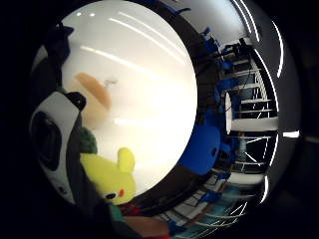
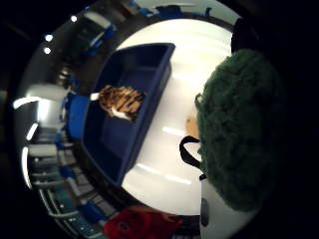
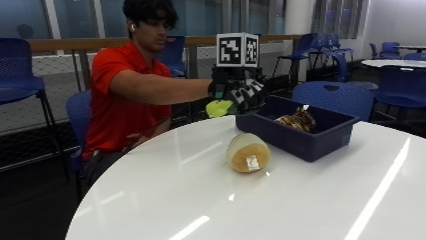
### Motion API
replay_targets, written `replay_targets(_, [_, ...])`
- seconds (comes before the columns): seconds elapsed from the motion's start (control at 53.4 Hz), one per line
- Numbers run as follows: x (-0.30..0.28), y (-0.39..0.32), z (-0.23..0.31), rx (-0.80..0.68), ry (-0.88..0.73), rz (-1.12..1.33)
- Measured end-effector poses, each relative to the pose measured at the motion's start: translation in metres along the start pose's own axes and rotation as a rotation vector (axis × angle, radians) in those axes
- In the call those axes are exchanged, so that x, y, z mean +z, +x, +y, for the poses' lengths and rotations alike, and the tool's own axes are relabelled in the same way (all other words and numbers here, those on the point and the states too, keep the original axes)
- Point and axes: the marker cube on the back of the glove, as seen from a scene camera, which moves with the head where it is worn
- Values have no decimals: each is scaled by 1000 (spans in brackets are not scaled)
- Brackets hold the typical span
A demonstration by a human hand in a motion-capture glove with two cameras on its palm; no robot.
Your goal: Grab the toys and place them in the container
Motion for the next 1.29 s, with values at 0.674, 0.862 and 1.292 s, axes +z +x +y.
replay_targets(0.674, [-55,-210,-46,-266,1,-239])
replay_targets(0.862, [-42,-194,-45,-223,-181,-33])
replay_targets(1.292, [-8,-81,-35,-76,-202,-93])
